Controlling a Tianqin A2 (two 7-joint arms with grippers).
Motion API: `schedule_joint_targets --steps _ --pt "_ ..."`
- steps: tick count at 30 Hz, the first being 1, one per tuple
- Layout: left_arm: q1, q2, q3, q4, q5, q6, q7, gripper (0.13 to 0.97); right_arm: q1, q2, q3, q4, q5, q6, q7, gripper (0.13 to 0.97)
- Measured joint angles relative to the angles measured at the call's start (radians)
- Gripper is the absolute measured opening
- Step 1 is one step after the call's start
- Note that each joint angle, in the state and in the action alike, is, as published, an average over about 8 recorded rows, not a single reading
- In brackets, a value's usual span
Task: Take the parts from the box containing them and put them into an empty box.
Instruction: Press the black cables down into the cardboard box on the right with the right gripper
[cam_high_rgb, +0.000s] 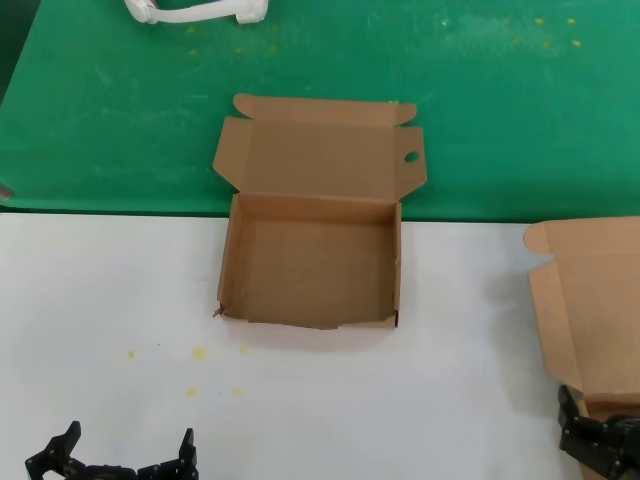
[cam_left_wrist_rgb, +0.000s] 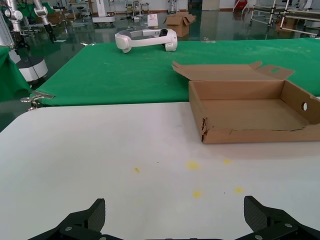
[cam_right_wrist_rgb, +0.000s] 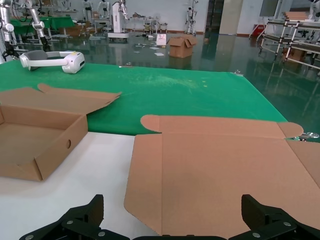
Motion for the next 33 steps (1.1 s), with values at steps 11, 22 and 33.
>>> schedule_joint_targets --steps 11,22,33 --pt "0.000 0.000 0.000 0.000 0.000 0.000 0.000 0.966 0.000 0.000 0.000 0.000 0.000 0.000 0.000 0.966" --pt "0.000 0.000 0.000 0.000 0.000 0.000 0.000 0.966 0.016 0.059 -0.047 0.002 -0.001 0.035 -0.022 0.966" --pt "0.000 0.000 0.000 0.000 0.000 0.000 0.000 0.966 0.043 0.380 -0.238 0.071 0.222 0.209 -0.190 0.966"
